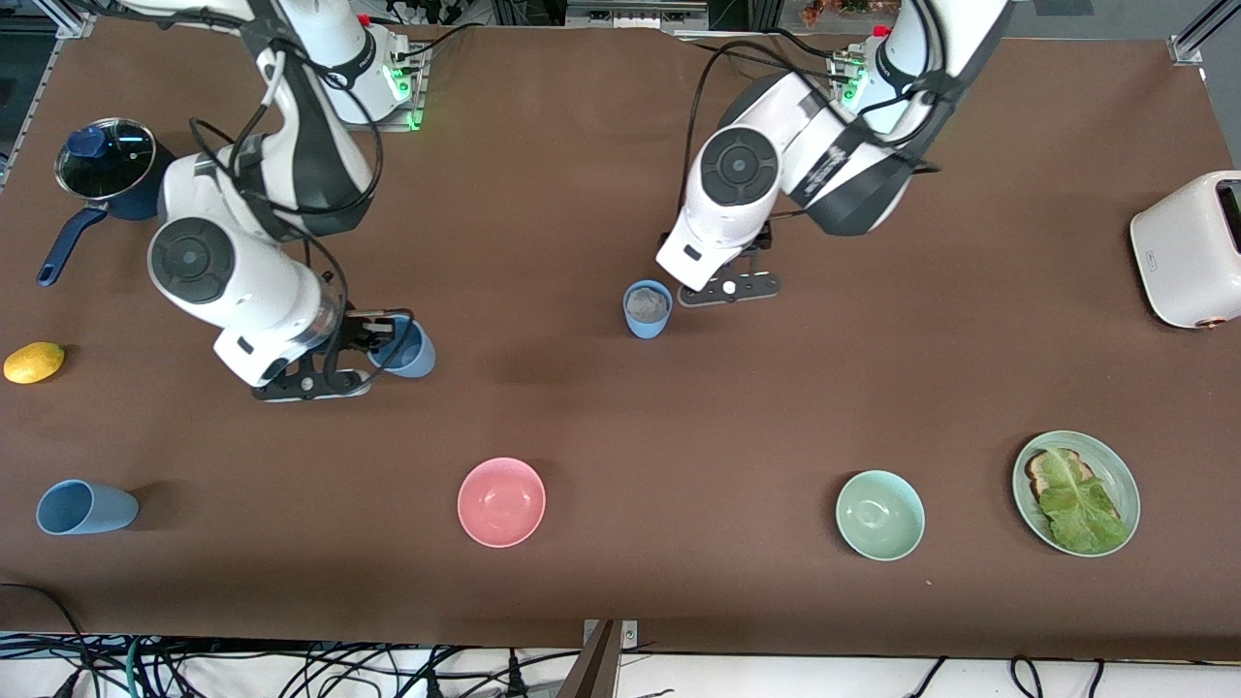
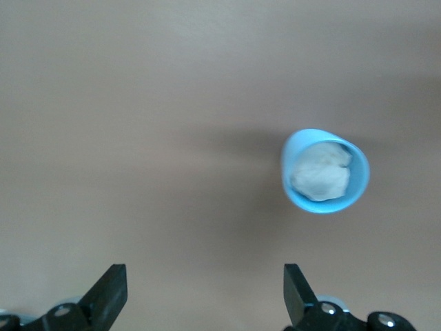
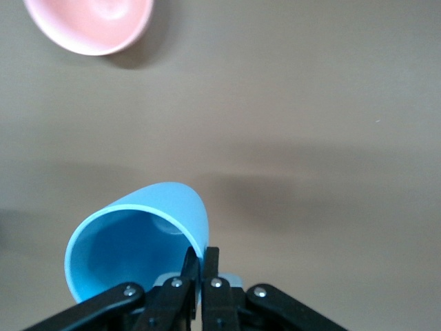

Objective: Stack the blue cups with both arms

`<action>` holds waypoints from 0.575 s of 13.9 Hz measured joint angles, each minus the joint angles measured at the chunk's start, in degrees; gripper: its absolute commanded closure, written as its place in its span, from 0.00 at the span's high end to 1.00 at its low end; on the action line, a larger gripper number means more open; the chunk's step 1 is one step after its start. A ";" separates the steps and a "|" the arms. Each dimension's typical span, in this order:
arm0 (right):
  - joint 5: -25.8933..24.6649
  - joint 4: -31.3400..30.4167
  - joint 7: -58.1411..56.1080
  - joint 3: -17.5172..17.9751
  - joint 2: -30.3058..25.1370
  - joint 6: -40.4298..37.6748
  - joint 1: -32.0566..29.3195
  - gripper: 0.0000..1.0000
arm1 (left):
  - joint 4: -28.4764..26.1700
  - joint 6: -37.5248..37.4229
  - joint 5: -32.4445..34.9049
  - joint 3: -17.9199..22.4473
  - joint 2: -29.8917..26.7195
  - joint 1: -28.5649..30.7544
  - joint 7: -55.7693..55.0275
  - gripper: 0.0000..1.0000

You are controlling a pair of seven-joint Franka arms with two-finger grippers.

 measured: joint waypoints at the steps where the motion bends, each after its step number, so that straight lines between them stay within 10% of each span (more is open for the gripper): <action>1: 0.17 0.74 2.71 0.06 0.02 -0.31 1.96 0.00 | 1.54 -2.60 0.22 0.13 -0.09 2.05 3.42 1.00; 8: 2.93 5.99 25.75 0.39 1.53 -0.48 17.88 0.00 | 5.98 -12.74 0.38 0.24 -3.78 20.82 32.63 1.00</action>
